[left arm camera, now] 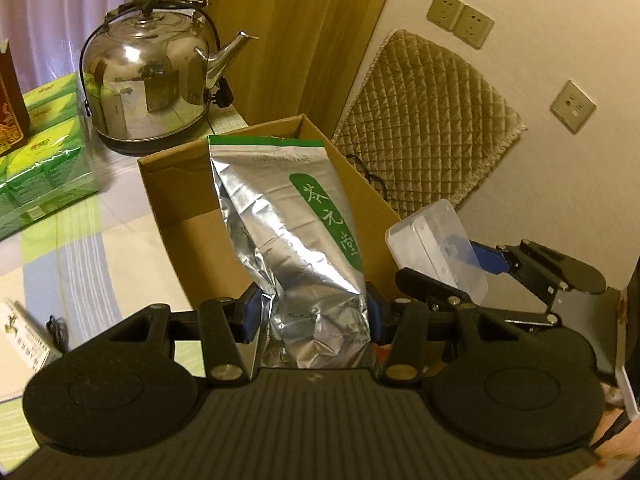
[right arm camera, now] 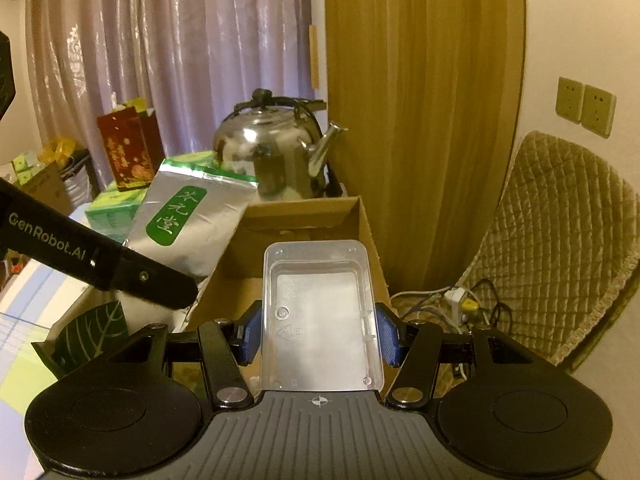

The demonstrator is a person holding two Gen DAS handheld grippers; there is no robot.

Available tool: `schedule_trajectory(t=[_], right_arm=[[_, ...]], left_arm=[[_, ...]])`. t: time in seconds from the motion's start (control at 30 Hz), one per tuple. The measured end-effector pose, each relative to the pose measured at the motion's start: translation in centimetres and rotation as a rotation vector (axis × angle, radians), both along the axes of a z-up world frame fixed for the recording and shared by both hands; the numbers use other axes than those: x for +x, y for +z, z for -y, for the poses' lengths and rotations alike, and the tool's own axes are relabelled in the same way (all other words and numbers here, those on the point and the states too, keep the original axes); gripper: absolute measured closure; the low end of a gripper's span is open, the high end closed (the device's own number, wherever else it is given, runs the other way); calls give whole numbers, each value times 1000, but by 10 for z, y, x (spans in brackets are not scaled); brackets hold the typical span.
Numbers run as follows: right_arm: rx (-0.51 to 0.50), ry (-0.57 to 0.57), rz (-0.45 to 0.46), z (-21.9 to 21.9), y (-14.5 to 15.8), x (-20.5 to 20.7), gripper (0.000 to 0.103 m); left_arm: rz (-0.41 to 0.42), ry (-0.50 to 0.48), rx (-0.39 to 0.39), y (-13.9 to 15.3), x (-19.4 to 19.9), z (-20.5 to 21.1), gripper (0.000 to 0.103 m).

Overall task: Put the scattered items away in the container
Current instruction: 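Lower the foil tea bag into the cardboard box and open the left gripper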

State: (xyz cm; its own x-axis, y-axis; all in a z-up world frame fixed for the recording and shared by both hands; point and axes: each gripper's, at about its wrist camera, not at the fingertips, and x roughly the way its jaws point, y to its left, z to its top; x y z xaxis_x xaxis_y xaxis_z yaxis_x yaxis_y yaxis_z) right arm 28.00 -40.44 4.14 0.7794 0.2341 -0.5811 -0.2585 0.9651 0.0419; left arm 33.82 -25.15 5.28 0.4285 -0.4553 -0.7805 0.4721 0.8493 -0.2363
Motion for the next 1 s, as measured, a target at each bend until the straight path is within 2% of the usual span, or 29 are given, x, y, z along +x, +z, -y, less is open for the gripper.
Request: schedule_trajectory(t=[0.27,0.43,0.67,1.0], right_arm=[[-30,-1,-17,1,-15,35,49],[-43,2,-31,0,-26,51,49],[-66,7,-39,-4,-38,61,49],[-87,18,-37,-9,-39,66,49]], left_arm=[[-54,55,-31,-26,43,6,58],[-71,75,-25,-40,60,9,58],[-87,96,-24,-54,74,8,58],[-96,123,-24,-65,81,4,56]])
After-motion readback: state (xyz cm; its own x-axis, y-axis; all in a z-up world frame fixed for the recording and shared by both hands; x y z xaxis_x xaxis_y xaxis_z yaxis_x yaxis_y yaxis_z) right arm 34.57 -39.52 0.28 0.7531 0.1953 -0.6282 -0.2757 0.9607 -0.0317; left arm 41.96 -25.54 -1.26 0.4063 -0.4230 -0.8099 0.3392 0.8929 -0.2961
